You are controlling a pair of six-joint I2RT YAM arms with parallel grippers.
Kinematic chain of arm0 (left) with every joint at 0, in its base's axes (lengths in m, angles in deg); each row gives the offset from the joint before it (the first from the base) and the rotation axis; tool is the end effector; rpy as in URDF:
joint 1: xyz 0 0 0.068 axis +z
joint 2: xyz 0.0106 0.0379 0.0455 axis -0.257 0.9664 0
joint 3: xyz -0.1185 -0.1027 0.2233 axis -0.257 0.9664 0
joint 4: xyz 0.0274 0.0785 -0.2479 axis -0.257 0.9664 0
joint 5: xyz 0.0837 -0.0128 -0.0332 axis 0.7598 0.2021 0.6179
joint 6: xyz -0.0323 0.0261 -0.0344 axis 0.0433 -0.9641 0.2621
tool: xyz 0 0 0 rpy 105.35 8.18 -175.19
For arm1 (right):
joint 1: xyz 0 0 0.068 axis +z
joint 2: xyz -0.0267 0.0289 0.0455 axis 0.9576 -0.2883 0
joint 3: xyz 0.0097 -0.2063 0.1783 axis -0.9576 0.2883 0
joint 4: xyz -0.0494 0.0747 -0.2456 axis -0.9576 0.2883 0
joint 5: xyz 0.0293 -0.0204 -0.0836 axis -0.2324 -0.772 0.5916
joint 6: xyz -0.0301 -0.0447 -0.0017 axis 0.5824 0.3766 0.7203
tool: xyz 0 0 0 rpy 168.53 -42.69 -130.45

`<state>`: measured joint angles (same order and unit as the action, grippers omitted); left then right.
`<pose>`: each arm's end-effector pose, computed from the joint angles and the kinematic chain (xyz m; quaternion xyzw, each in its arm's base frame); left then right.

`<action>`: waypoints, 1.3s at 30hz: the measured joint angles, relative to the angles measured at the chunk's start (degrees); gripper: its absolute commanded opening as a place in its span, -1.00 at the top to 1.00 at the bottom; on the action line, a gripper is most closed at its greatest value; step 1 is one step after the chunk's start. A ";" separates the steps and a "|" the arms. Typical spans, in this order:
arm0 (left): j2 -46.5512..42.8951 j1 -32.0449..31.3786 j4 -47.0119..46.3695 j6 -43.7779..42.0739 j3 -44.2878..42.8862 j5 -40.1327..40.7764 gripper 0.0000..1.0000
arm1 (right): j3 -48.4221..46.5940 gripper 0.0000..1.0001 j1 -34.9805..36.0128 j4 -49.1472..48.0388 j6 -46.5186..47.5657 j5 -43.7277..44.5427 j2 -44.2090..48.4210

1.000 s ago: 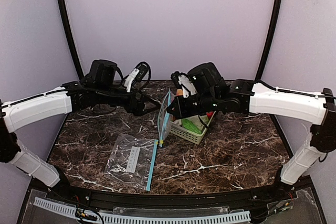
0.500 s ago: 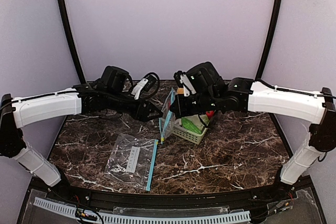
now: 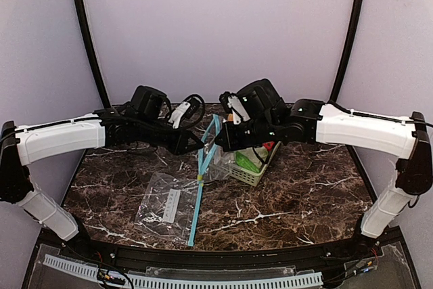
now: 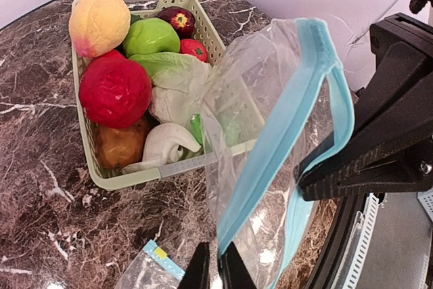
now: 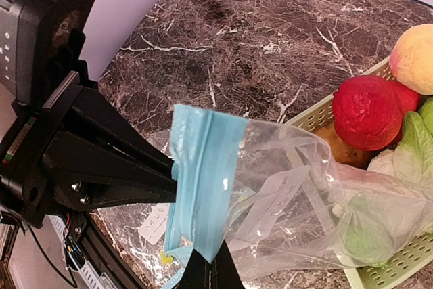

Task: Place the food in the zip-top bag and seal the zipper
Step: Adjust the zipper food storage bag.

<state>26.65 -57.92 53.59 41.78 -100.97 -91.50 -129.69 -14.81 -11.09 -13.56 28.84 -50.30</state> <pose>0.2379 -0.2395 0.2988 0.3261 0.7968 -0.3590 0.3604 0.1967 0.3176 0.3243 -0.1886 0.8698 0.3141 0.3304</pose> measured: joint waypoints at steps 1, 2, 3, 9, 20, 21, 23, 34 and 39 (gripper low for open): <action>0.00 0.00 0.09 -0.09 0.00 0.46 0.97 | 0.00 1.00 0.00 0.00 0.02 -0.04 0.00; -0.02 0.00 0.22 -0.13 0.00 1.09 0.98 | 0.00 1.00 0.00 -0.02 0.02 -0.09 0.00; -0.04 0.00 0.39 -0.28 0.00 2.16 0.99 | 0.00 1.00 0.00 -0.04 0.02 -0.22 0.00; -1.14 -0.04 2.16 -0.33 0.00 12.04 0.99 | 0.02 1.00 0.00 -0.07 -0.24 -1.11 0.02; -5.53 -0.17 2.75 -0.33 0.39 21.00 0.99 | 1.09 0.22 0.00 -0.28 -2.47 0.02 0.66; -5.92 -0.20 2.47 -0.33 0.46 20.41 0.99 | 1.09 0.07 0.07 -0.26 -2.58 0.13 0.66; -6.51 -0.28 1.97 -0.33 0.57 19.63 0.99 | 0.85 -0.17 0.37 -0.04 -2.21 0.72 0.66; -6.86 -1.16 1.05 -0.33 0.98 18.23 0.99 | -5.16 -0.48 2.49 0.44 -4.39 6.93 -0.09; -6.86 -1.55 1.05 -0.33 1.27 18.23 0.99 | -8.37 -0.54 2.60 0.33 -6.49 10.64 -2.32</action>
<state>19.79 -59.47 54.64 41.45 -99.70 -73.27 -138.06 -12.21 -10.76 -20.05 39.49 -52.62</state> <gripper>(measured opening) 0.008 0.757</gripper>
